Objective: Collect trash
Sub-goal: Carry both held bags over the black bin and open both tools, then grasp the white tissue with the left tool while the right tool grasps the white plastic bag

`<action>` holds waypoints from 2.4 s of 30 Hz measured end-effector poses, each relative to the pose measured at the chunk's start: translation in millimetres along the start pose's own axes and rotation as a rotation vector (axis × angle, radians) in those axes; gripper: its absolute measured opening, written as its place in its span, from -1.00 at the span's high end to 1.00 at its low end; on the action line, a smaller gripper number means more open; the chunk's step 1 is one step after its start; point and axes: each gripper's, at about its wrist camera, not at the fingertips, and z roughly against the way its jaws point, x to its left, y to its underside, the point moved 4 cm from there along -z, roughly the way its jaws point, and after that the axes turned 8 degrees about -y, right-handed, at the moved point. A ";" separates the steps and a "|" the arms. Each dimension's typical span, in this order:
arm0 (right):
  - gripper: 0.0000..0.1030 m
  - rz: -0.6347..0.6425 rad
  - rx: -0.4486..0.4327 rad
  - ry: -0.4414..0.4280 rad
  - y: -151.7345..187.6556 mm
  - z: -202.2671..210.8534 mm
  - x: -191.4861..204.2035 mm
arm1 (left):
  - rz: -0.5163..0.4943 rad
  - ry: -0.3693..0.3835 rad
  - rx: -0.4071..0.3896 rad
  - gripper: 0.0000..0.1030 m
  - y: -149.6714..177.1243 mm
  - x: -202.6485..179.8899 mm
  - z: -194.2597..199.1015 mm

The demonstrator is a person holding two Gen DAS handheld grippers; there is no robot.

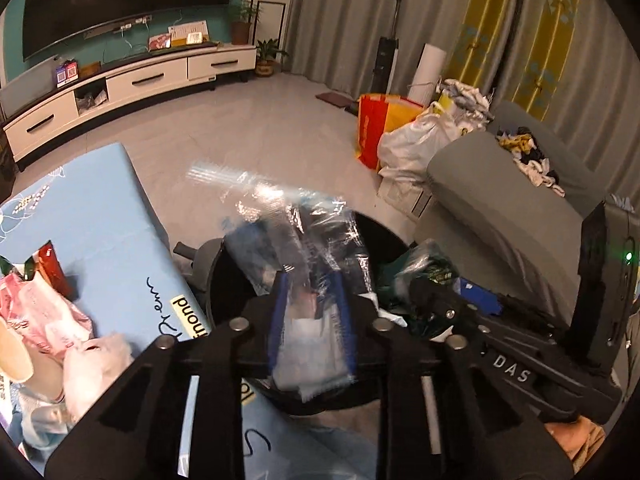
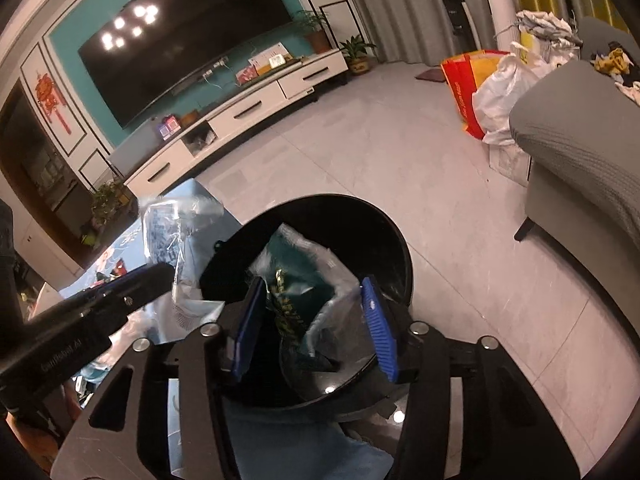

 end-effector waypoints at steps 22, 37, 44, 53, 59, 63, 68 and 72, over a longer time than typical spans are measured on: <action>-0.31 -0.010 0.044 -0.026 22.4 31.7 14.6 | 0.051 -0.050 -0.060 -0.84 56.9 22.5 78.6; -0.46 0.172 0.167 -0.154 62.8 33.5 107.7 | 0.291 -0.261 -0.065 -0.85 148.8 142.1 161.0; -0.64 0.222 0.280 -0.216 87.7 19.0 136.4 | 0.377 -0.318 0.017 -0.85 187.6 175.0 148.6; -0.79 0.234 0.374 -0.204 105.7 -11.3 154.4 | 0.397 -0.340 0.053 -0.84 191.0 191.1 123.5; -0.78 0.252 0.371 -0.207 99.4 -30.9 169.0 | 0.370 -0.329 0.076 -0.50 184.0 191.1 100.7; -0.78 0.235 0.368 -0.238 92.5 -43.7 176.0 | 0.364 -0.324 0.087 -0.01 183.1 193.0 92.0; -0.78 0.224 0.346 -0.261 84.2 -56.7 181.7 | 0.360 -0.286 0.064 0.46 178.9 194.1 97.9; -0.78 0.225 0.317 -0.275 74.5 -67.5 188.6 | 0.365 -0.255 0.025 0.46 172.2 191.8 114.2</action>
